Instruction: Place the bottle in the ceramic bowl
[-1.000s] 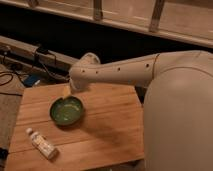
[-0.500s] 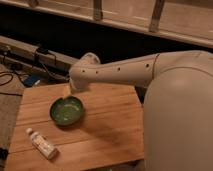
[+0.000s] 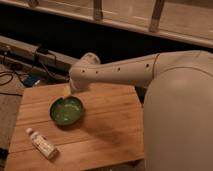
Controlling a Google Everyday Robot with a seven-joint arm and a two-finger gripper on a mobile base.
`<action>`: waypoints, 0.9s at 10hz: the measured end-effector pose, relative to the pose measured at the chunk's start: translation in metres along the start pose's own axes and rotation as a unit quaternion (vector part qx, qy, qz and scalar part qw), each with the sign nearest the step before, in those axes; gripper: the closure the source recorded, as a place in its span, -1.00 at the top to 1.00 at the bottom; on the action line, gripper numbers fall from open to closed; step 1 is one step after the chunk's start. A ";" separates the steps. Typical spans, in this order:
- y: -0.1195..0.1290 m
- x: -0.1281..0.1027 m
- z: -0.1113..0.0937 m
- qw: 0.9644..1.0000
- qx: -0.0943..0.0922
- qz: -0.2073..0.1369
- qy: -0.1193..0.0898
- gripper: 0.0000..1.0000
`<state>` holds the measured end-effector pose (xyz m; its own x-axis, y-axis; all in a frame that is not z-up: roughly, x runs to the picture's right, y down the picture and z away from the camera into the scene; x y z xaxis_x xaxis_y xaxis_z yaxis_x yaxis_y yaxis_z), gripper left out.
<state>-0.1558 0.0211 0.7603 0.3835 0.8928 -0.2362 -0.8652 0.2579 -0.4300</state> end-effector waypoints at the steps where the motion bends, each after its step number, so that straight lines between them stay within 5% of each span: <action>1: 0.000 0.000 0.000 1.000 0.000 0.000 0.000 0.60; 7: 0.001 -0.001 -0.001 1.000 0.008 -0.007 0.007 0.60; 8: 0.006 -0.001 0.000 0.999 0.019 -0.027 0.026 0.60; 9: 0.014 -0.002 0.002 0.995 0.032 -0.064 0.074 0.60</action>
<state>-0.1689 0.0241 0.7564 0.5315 0.7884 -0.3097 -0.8228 0.3938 -0.4097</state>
